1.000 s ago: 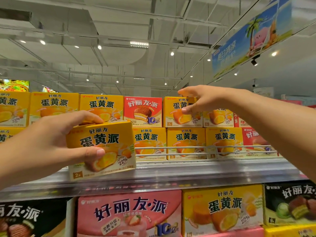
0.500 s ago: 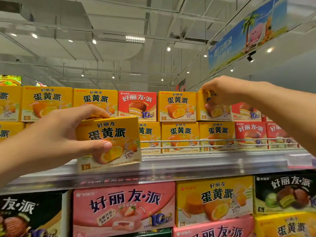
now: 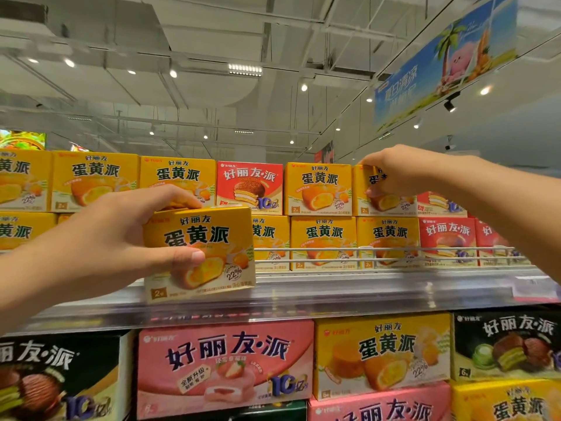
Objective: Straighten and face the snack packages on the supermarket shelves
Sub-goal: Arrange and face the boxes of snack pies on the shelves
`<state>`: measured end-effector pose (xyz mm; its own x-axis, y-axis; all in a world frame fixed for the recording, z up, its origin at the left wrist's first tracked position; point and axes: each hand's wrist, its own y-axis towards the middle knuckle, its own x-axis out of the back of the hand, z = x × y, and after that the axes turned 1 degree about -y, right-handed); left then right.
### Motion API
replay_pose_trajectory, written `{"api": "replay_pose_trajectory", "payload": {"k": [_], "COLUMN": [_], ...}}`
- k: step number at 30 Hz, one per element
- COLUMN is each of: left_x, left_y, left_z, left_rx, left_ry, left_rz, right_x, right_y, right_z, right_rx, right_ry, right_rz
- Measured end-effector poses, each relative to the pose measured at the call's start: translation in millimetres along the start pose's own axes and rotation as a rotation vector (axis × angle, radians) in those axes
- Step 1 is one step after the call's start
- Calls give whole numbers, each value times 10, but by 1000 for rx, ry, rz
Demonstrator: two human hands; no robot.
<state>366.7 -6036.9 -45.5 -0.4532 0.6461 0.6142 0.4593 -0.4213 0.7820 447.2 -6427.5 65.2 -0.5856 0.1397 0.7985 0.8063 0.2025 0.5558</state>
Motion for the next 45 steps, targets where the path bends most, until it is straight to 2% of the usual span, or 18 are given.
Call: {"api": "replay_pose_trajectory", "payload": {"k": [4, 7, 9, 11, 14, 18, 22, 25, 31, 39, 45], "left_x": [12, 22, 31, 49, 127, 255, 334, 378, 410, 511, 990], "left_y": [-21, -51, -83, -118, -179, -288, -423, -488, -532, -471, -147], "left_z": [-12, 1, 20, 37, 48, 86, 92, 129, 179, 141, 123], "left_rx": [8, 34, 48, 56, 51, 48, 36, 60, 72, 49, 28], "left_ry": [5, -46, -67, -58, -37, -19, 11, 36, 48, 39, 48], "left_rz": [4, 11, 16, 26, 29, 2, -10, -26, -35, -32, -203], "right_x": [177, 329, 374, 373, 330, 228, 173, 174, 158, 315, 404], "right_y": [-43, -45, -4, 76, 216, 360, 421, 434, 412, 115, -480], "right_z": [77, 310, 590, 903, 1328, 1622, 1681, 1684, 1698, 1698, 1534], "right_rx": [-37, 31, 115, 189, 260, 247, 250, 215, 181, 265, 281], "right_ry": [181, 311, 298, 258, 179, 105, 12, 53, 255, 145, 373], "right_rz": [106, -96, -224, -256, -212, -78, -149, -218, -138, -261, -326]}}
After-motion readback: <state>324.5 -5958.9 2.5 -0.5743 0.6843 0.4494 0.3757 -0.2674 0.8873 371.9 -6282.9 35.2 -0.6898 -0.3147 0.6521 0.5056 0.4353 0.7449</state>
